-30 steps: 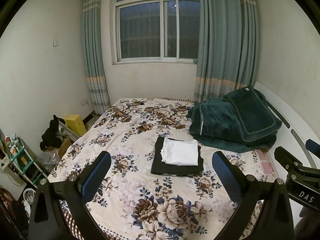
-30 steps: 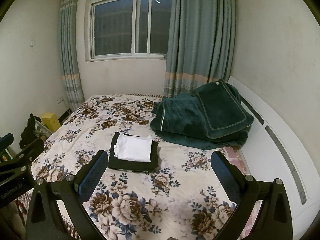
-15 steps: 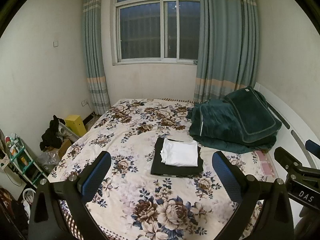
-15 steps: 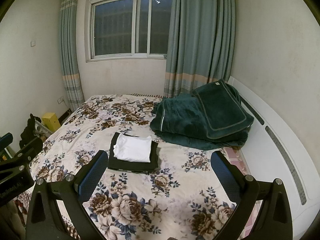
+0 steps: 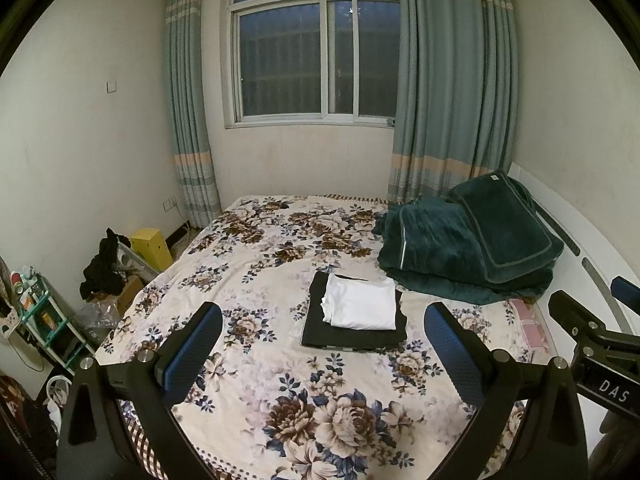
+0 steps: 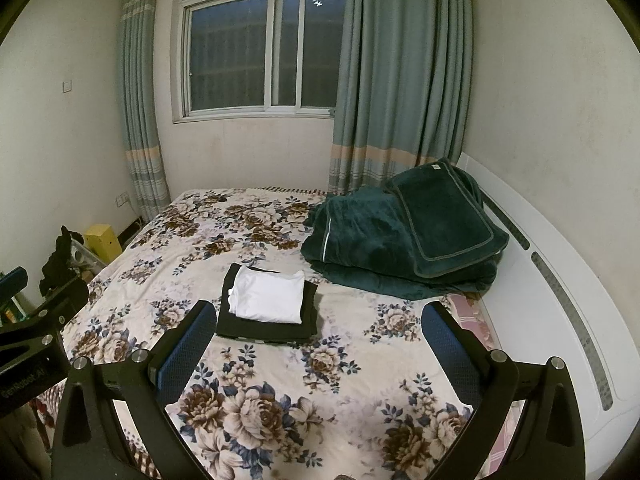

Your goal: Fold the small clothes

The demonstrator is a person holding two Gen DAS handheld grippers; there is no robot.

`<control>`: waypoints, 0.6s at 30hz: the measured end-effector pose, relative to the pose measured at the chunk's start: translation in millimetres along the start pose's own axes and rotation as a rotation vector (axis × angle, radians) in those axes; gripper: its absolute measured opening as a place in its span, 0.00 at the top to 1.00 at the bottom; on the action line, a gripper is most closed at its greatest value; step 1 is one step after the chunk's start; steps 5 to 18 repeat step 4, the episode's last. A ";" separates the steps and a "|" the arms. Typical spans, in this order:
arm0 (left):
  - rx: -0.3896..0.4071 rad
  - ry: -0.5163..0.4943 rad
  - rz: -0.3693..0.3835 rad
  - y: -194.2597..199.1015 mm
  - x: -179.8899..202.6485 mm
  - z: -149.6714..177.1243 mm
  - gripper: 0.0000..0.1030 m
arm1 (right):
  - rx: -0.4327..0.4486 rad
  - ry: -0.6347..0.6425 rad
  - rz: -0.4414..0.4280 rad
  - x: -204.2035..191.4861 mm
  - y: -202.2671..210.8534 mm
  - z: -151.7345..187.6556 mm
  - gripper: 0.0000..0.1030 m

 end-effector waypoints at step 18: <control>0.008 0.009 -0.003 2.0 -1.1 -1.1 0.00 | 0.002 -0.001 0.002 -0.2 0.3 0.2 0.00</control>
Point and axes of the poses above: each gripper's, at about its wrist camera, not at the fingertips, and y roughly against the way its jaws point, x to its right, z to its underside, the point moved 5 cm from there along -y, roughly the way its jaws point, and after that the axes turned 13 degrees about -x, right-handed, at the moved point
